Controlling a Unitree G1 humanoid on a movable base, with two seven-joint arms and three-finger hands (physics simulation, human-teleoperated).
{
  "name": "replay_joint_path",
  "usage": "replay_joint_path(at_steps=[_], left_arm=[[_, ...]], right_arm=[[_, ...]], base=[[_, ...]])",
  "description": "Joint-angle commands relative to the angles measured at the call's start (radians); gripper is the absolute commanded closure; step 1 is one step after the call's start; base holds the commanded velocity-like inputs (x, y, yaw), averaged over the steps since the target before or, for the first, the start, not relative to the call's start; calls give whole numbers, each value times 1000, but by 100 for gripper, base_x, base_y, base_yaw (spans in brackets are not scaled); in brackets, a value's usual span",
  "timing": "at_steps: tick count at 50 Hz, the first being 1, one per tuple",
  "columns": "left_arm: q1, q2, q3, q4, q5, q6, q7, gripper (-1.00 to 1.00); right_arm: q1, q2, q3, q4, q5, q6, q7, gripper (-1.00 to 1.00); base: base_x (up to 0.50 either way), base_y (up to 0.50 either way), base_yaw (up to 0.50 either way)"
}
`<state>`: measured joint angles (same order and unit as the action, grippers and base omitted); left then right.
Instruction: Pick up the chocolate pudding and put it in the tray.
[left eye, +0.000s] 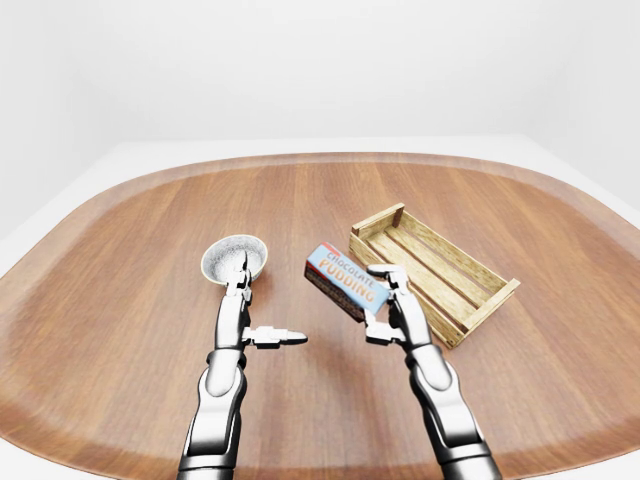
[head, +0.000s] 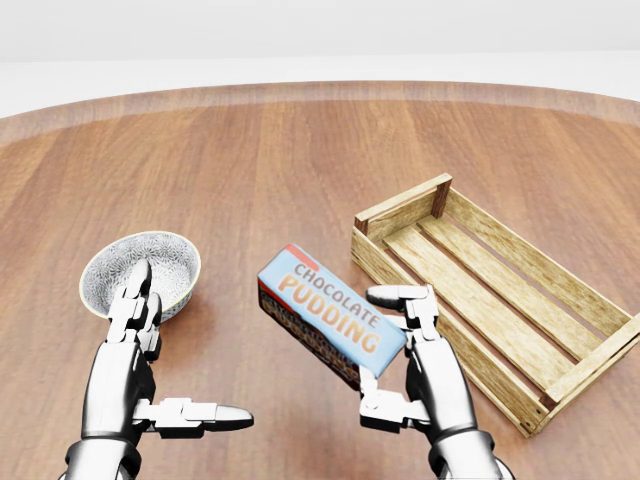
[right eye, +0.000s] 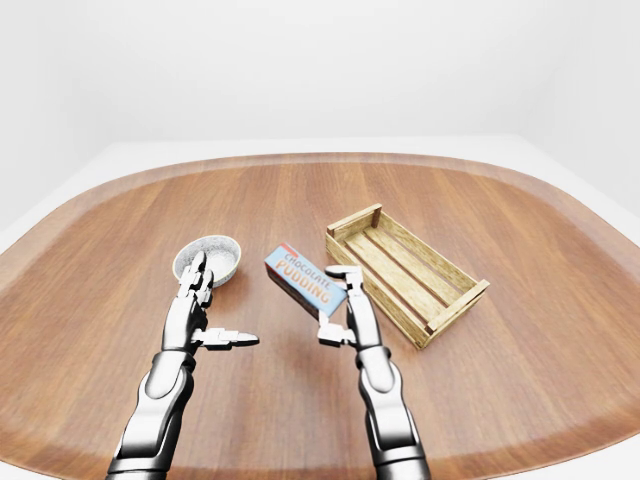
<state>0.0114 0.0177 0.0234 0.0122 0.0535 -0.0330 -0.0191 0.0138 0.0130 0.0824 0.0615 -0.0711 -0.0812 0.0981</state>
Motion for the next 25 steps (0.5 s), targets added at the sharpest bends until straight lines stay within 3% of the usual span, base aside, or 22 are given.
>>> replay_joint_path(at_steps=[1, 7, 21, 25], left_arm=[[-2, 0, 1, 3, -7, 7, -4, -100], [-2, 0, 1, 3, -6, 6, -4, -100], [-2, 0, 1, 3, -6, 7, -4, -100], [-2, 0, 1, 3, -6, 7, -4, -100]], right_arm=[[-33, -8, -33, -13, 24, 9, 1, 100], [-59, -16, -52, -4, 25, 26, 3, 100], [-145, -51, -105, 91, 7, 25, 9, 100], [-166, -62, -118, 97, 1, 37, 8, 100]], base=[[0, 0, 0], [0, 0, 0], [0, 0, 0], [0, 0, 0]])
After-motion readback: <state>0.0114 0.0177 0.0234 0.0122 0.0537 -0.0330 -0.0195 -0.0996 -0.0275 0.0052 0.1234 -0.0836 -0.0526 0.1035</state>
